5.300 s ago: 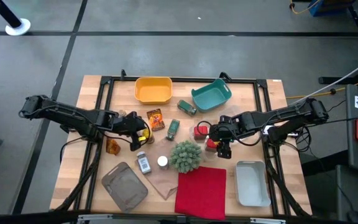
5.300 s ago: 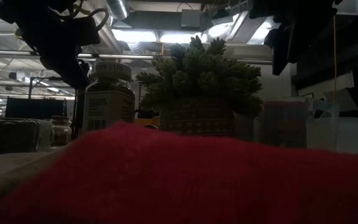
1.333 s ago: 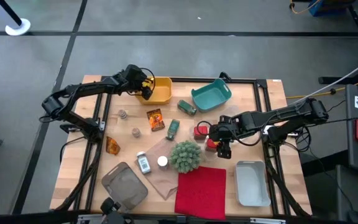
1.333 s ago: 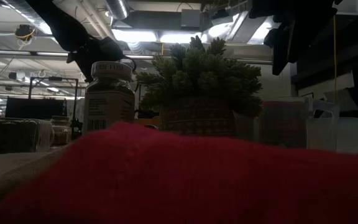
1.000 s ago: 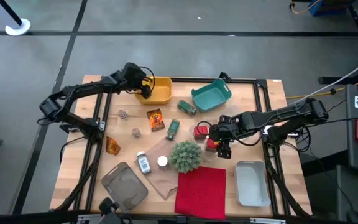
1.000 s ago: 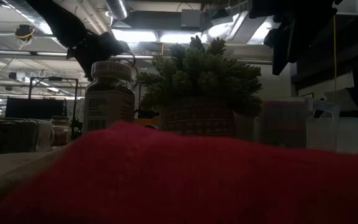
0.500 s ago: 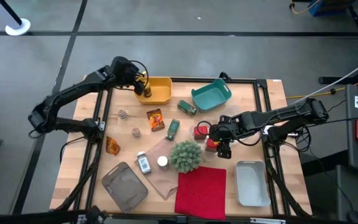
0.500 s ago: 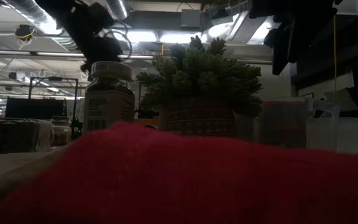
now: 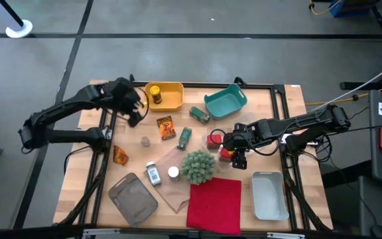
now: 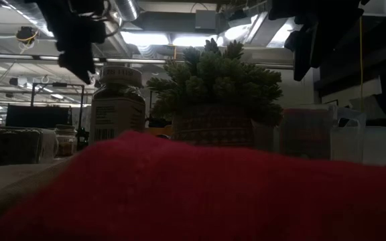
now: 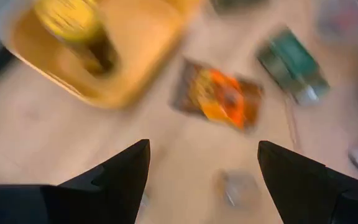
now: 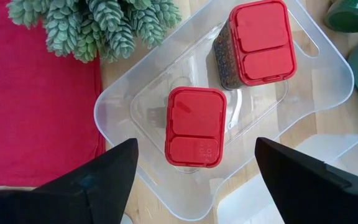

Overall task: Sort spices by type
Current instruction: Put the bottom brown seasoning bottle into the black bin

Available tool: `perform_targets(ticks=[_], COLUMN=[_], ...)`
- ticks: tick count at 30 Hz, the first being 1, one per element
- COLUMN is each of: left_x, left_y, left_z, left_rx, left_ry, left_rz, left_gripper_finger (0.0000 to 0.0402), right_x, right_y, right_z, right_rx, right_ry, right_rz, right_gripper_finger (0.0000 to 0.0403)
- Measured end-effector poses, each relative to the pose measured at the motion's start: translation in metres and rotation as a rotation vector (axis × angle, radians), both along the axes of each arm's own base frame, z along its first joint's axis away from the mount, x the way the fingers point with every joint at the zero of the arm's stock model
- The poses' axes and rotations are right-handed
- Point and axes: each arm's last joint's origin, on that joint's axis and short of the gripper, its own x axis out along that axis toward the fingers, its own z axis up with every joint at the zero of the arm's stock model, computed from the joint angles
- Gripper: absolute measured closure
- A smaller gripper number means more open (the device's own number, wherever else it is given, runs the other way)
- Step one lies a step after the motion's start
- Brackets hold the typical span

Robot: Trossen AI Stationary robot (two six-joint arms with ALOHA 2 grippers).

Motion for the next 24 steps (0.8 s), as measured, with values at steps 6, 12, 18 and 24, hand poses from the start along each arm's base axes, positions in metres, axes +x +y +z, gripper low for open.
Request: perform_targets(ticks=[6, 12, 18, 24], left_x=[0.004, 0.011, 0.021, 0.038], left_y=[-0.024, -0.038, -0.047, -0.052], left_z=[-0.004, -0.005, -0.011, -0.024], left_rx=[-0.072, -0.072, -0.059, -0.053], left_ry=[0.067, 0.08, 0.132, 0.225], left_rz=[-0.094, -0.117, -0.11, -0.134], left_gripper_finger=[0.0119, 0.0119, 0.0119, 0.0119], right_x=[0.0, 0.0, 0.0, 0.0], right_y=[0.0, 0.0, 0.0, 0.0], right_z=[0.0, 0.0, 0.0, 0.0], right_rx=[0.0, 0.0, 0.0, 0.0], right_ry=[0.0, 0.0, 0.0, 0.0], right_rz=[0.0, 0.0, 0.0, 0.0], right_gripper_finger=[0.0079, 0.0079, 0.0079, 0.0079])
